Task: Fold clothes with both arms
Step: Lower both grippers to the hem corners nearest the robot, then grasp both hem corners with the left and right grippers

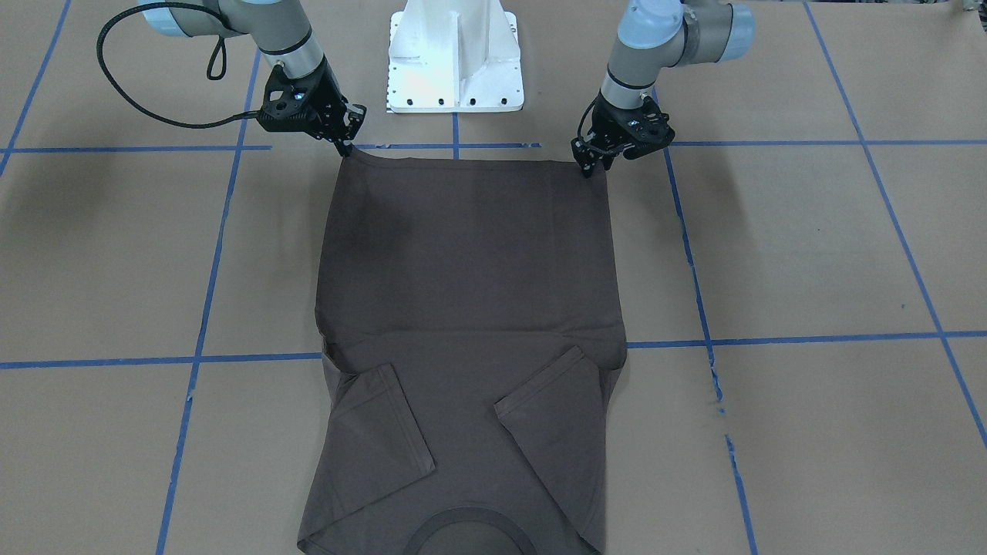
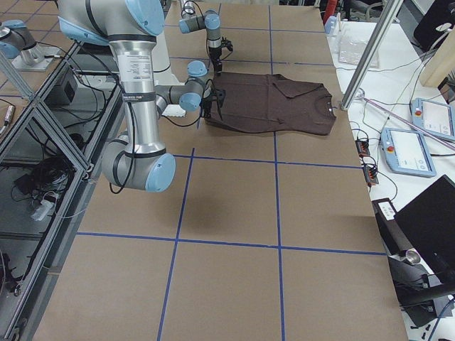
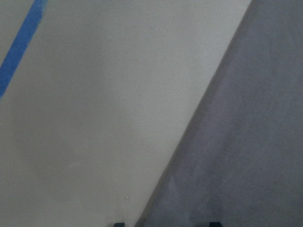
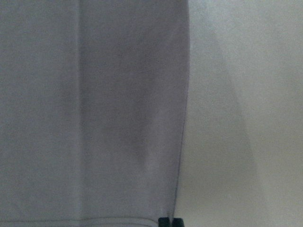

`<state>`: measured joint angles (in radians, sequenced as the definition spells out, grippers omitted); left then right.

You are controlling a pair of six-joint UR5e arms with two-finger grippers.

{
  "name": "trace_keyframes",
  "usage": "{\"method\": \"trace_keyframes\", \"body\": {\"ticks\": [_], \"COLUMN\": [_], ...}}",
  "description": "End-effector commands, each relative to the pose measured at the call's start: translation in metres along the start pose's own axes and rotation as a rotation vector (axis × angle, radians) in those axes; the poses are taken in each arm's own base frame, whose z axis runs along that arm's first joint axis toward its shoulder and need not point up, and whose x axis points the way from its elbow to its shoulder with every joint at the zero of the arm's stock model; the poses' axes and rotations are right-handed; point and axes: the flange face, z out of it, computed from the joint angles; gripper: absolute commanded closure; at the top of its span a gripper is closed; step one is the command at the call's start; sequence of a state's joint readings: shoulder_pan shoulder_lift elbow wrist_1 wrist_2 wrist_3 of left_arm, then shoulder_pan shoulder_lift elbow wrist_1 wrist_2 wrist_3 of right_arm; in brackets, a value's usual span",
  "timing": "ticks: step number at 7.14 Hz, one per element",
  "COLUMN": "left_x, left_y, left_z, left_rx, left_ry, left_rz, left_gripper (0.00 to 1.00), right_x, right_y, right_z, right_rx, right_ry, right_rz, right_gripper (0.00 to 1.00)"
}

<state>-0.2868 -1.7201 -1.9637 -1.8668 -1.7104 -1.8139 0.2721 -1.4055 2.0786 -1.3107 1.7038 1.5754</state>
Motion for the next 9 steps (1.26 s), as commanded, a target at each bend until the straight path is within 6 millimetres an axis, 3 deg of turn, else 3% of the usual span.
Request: {"method": "trace_keyframes", "body": {"ticks": [1, 3, 5, 7, 9], "left_x": [0.0, 0.0, 0.002, 0.011, 0.019], "left_y": [0.0, 0.0, 0.002, 0.012, 0.03], "left_z": [-0.001, -0.002, -0.004, -0.042, -0.093], "left_rx": [0.0, 0.0, -0.004, -0.01, -0.034], "left_ry": [0.002, -0.001, 0.006, 0.014, 0.037], "left_rz": [-0.001, 0.001, 0.006, 0.018, 0.039], "left_gripper": [0.74, 1.0, 1.0, 1.0, 1.0], "right_x": [0.001, 0.001, 0.004, 0.015, 0.039], "right_y": [-0.001, -0.002, -0.013, -0.024, -0.013], "right_z": [0.0, -0.001, -0.008, -0.032, -0.058], "right_rx": [0.0, -0.001, -0.027, -0.074, -0.136], "right_ry": [0.0, -0.001, -0.004, -0.022, -0.022], "right_rz": [0.002, 0.003, 0.022, 0.045, 0.042], "right_gripper": [1.0, 1.0, 1.0, 1.0, 1.0]}}
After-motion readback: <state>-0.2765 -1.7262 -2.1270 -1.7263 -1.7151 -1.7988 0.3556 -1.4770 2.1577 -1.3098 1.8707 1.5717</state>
